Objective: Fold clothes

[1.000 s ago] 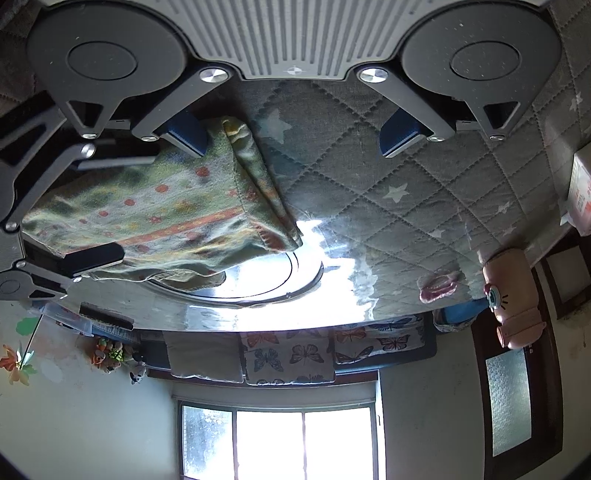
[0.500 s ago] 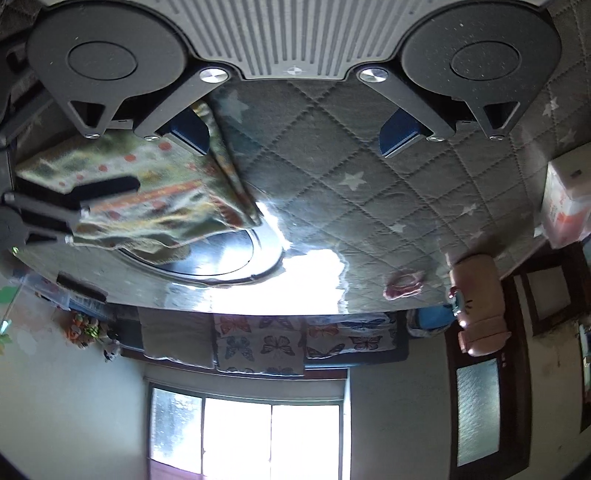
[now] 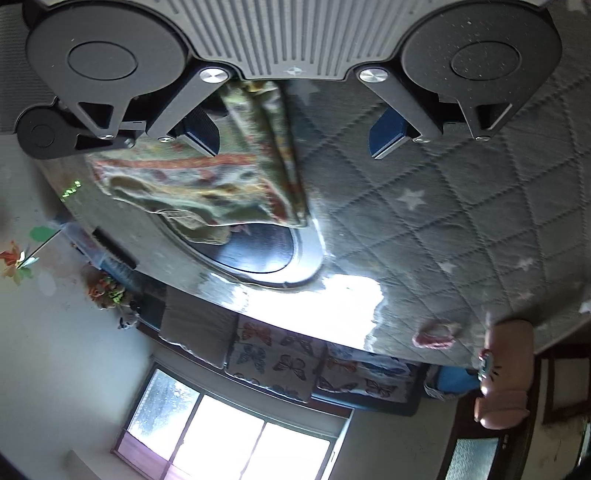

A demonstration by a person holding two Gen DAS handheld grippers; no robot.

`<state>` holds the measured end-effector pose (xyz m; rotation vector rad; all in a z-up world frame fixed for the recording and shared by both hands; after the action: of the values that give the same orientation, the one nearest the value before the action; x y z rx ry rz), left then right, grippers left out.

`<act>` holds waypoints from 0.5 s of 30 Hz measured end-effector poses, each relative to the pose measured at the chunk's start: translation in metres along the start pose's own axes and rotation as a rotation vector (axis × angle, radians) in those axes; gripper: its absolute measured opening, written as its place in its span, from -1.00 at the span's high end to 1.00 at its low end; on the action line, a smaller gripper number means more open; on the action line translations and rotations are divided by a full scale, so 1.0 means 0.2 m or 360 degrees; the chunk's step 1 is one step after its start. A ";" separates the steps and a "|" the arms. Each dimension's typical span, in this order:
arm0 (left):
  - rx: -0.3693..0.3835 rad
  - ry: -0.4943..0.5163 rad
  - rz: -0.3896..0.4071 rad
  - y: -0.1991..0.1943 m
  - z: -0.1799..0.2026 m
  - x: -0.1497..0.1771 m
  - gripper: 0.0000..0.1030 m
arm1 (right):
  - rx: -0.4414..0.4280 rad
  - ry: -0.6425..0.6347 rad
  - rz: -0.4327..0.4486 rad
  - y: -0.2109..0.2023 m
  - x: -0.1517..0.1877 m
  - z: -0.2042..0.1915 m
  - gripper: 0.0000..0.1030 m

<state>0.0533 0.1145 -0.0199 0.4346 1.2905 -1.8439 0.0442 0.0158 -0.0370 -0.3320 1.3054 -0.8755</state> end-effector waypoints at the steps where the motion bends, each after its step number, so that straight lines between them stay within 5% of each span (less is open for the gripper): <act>1: 0.0020 -0.0019 -0.0011 0.01 0.01 -0.01 -0.69 | -0.0002 0.0020 0.0012 -0.01 0.00 0.01 0.75; 11: 0.0216 -0.0402 -0.0183 0.16 0.05 -0.03 -0.49 | 0.0015 0.0215 0.0142 -0.16 -0.02 0.13 0.80; 15: 0.0296 -0.0529 -0.0230 0.21 0.06 -0.03 -0.07 | 0.0020 0.0242 0.0166 -0.20 -0.01 0.15 0.81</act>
<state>0.0928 0.1006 -0.0365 0.1243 0.9504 -2.0641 0.0581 -0.0166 -0.0012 -0.1885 1.4437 -0.8330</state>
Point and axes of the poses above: each gripper's, at about its wrist camera, not at the fingertips, and y roughly the way its jaws point, z to its right, x to its underside, the point moved 7 cm from there along y, roughly the way its jaws point, and after that the axes turned 4 degrees about -y, right-handed, at the moved point
